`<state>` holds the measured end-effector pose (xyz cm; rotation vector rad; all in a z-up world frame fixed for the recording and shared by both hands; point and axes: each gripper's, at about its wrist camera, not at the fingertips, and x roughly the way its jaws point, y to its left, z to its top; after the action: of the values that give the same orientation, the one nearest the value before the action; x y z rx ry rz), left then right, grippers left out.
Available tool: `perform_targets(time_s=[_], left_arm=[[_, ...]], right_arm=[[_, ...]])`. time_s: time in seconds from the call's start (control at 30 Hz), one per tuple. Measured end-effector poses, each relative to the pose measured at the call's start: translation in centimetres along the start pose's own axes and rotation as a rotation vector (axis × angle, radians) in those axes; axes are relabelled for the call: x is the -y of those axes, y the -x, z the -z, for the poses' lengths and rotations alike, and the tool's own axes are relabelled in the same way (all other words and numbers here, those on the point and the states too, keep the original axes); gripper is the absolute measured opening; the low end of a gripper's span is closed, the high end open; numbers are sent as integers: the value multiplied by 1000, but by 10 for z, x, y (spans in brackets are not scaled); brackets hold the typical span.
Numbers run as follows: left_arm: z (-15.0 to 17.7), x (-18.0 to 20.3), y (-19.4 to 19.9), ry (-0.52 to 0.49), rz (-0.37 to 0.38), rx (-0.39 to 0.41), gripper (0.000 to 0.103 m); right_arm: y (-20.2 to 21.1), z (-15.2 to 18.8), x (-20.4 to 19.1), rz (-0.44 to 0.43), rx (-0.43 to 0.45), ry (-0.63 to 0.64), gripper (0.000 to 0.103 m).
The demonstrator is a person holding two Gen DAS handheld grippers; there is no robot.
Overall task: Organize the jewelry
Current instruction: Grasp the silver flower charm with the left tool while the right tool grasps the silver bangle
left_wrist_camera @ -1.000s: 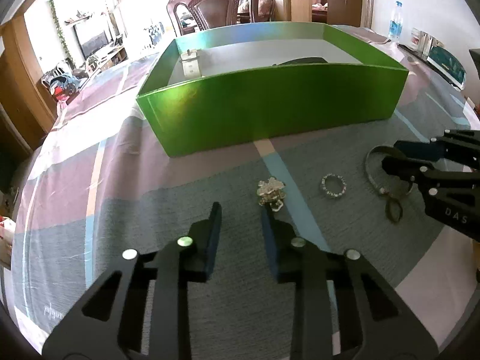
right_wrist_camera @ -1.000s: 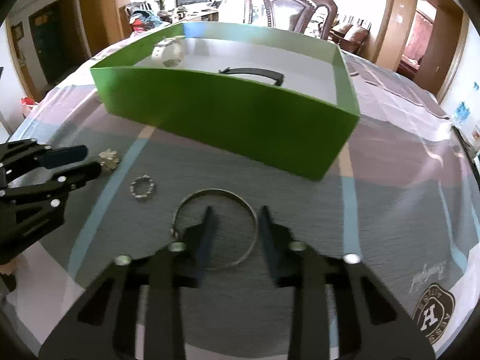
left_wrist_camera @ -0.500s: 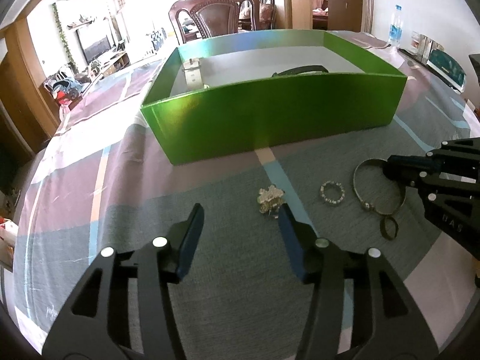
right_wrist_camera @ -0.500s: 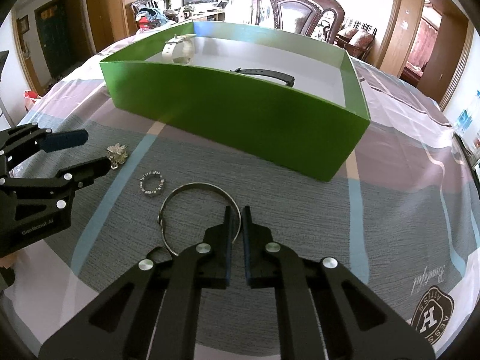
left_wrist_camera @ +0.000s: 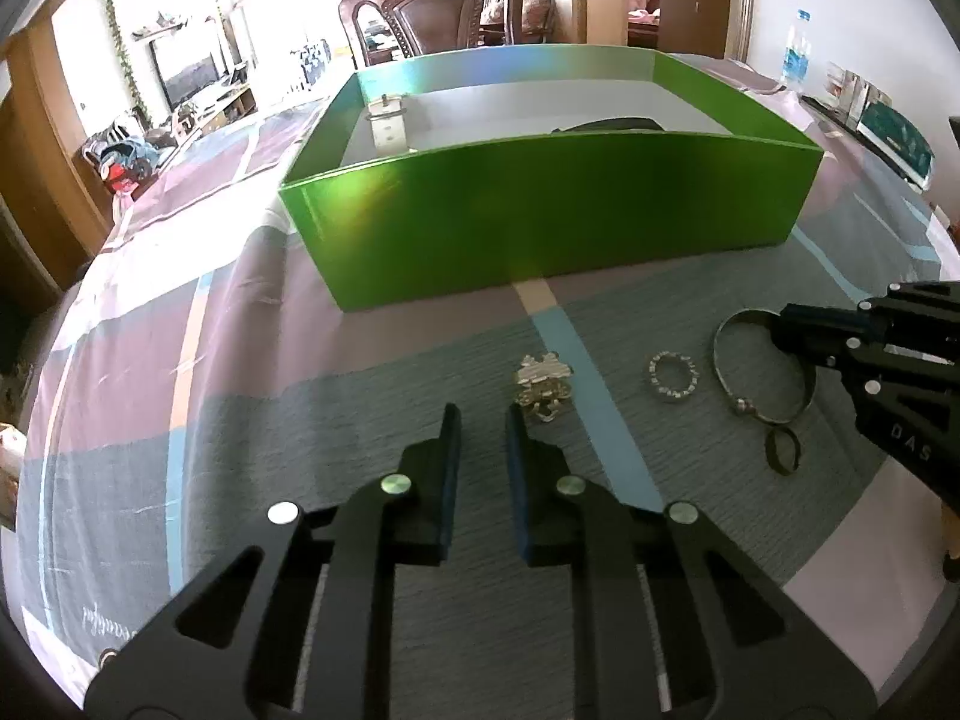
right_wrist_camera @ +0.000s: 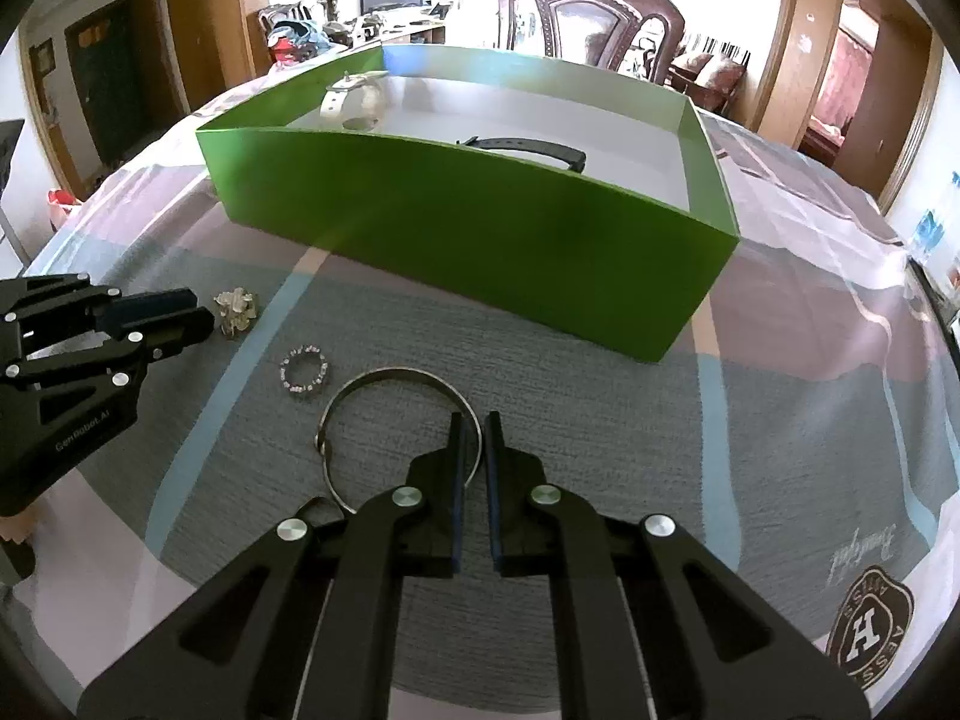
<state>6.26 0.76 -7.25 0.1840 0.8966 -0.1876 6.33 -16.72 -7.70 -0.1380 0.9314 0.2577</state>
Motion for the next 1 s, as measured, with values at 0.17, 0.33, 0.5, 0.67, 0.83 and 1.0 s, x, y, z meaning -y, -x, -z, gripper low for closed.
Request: perform_targets(time_s=[0.17, 0.33, 0.5, 0.67, 0.83, 1.0], left_arm=[[-3, -15, 4, 59, 27, 5, 40], [-3, -17, 3, 65, 49, -2, 55], [-3, -10, 3, 36, 78, 28, 65], [-7, 5, -7, -15, 56, 41, 65], [-11, 10, -14, -23, 77, 27, 39], [-9, 6, -13, -12, 69, 28, 21]], right_arm=[[0, -2, 8, -1, -8, -54, 5], [2, -3, 16, -1, -5, -88, 5], [3, -3, 18, 2, -10, -90, 5], [-2, -1, 15, 9, -15, -81, 5], [-2, 1, 8, 19, -6, -51, 5], [0, 2, 9, 26, -1, -38, 5]])
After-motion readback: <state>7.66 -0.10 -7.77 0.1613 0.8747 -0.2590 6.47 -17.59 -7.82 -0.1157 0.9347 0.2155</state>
